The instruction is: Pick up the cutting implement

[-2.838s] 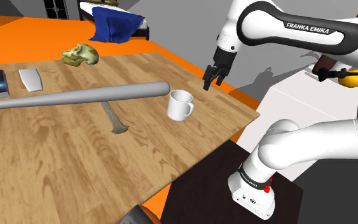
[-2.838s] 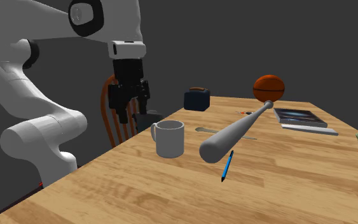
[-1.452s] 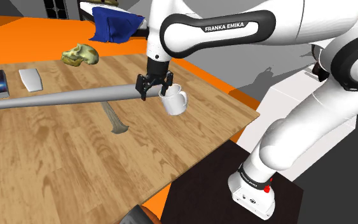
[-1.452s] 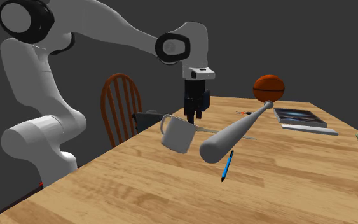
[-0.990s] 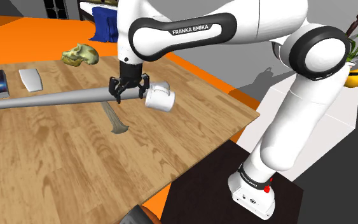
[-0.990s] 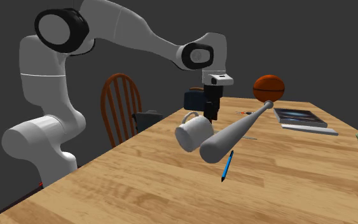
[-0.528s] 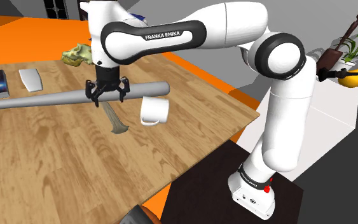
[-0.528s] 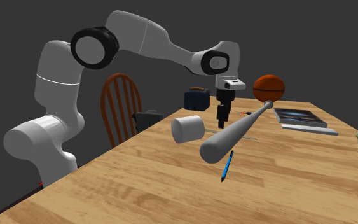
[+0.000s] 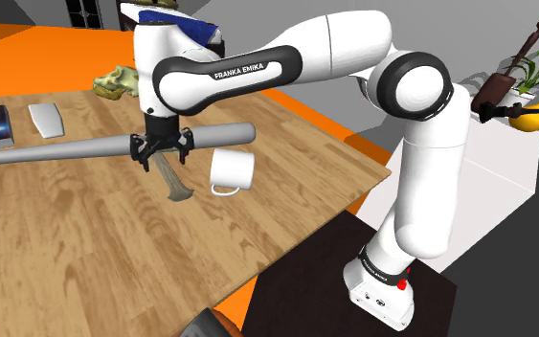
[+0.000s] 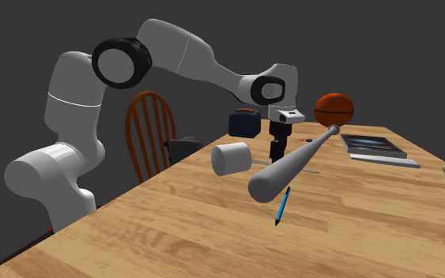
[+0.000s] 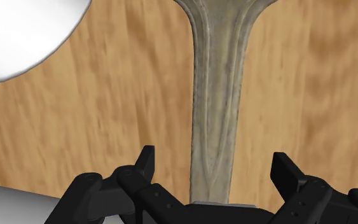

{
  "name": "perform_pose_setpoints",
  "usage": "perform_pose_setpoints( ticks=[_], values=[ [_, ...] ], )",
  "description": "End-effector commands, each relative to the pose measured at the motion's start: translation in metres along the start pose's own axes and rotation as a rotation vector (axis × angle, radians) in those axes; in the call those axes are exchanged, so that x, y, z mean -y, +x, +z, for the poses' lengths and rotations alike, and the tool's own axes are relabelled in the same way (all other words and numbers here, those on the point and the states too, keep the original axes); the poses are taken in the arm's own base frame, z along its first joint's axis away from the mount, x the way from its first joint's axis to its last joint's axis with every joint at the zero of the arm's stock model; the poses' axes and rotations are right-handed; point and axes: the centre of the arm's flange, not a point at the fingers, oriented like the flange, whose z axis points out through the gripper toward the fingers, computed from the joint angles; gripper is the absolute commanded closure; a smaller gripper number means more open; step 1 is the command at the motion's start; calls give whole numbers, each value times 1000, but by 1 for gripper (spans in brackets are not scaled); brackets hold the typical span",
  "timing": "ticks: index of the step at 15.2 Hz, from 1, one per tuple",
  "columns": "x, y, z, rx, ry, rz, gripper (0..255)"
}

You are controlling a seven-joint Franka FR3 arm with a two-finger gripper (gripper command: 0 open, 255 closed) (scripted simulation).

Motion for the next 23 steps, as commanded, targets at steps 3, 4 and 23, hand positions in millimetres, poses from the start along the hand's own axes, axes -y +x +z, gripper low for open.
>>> perform_pose_setpoints(
  ticks=[3, 4, 23],
  values=[
    [1, 1, 3, 0, 0, 0, 255],
    [1, 1, 3, 0, 0, 0, 255],
    [3, -1, -66, 0, 0, 0, 255]
  ],
)
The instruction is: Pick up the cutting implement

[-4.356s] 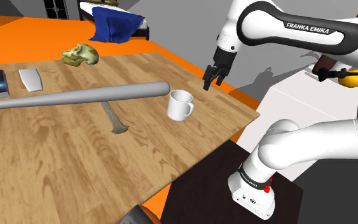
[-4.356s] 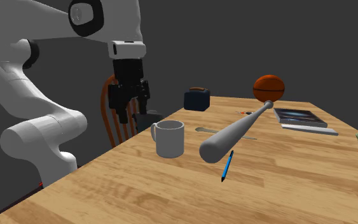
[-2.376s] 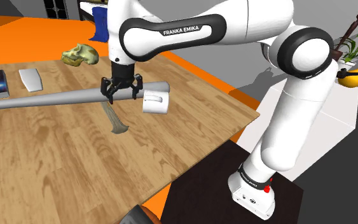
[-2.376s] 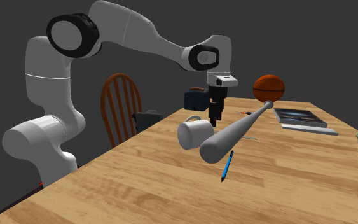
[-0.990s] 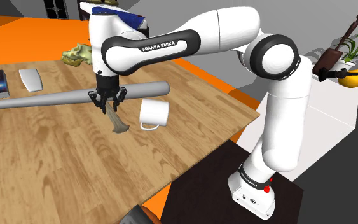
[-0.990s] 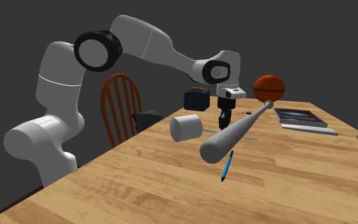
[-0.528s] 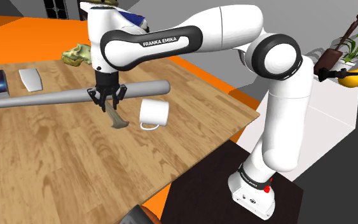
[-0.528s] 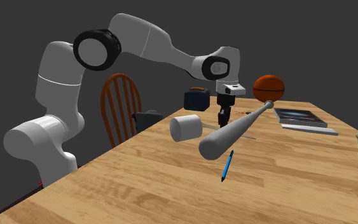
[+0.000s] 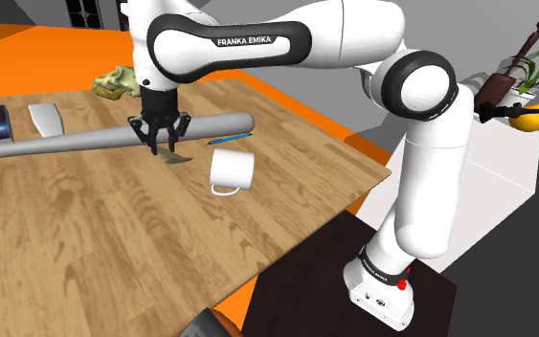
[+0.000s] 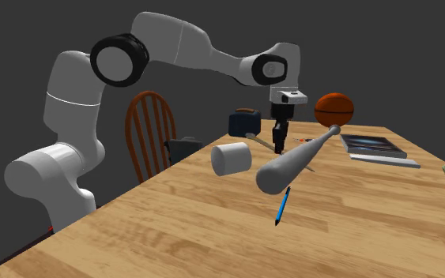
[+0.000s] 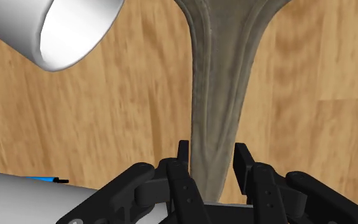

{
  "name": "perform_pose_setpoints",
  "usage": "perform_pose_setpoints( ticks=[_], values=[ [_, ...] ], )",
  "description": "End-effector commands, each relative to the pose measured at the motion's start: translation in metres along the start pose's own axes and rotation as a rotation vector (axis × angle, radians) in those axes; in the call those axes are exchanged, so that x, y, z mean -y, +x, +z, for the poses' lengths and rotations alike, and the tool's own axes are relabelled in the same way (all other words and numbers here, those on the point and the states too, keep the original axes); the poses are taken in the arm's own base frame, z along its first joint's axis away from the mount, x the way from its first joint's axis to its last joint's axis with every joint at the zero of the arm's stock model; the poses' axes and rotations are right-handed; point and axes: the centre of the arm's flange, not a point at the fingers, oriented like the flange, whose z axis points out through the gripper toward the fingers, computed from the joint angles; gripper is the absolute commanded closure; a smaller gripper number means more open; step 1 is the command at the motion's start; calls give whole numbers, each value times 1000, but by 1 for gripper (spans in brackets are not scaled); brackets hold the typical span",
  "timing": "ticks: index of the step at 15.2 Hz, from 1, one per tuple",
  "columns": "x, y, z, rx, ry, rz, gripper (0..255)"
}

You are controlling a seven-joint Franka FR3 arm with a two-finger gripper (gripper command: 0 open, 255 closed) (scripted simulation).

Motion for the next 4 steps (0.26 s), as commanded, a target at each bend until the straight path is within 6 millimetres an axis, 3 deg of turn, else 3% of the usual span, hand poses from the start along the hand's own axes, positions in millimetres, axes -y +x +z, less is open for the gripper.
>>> perform_pose_setpoints(
  ticks=[1, 4],
  values=[
    [0, -2, -12, -1, 2, -1, 255],
    [1, -2, -18, -1, 2, -1, 255]
  ],
)
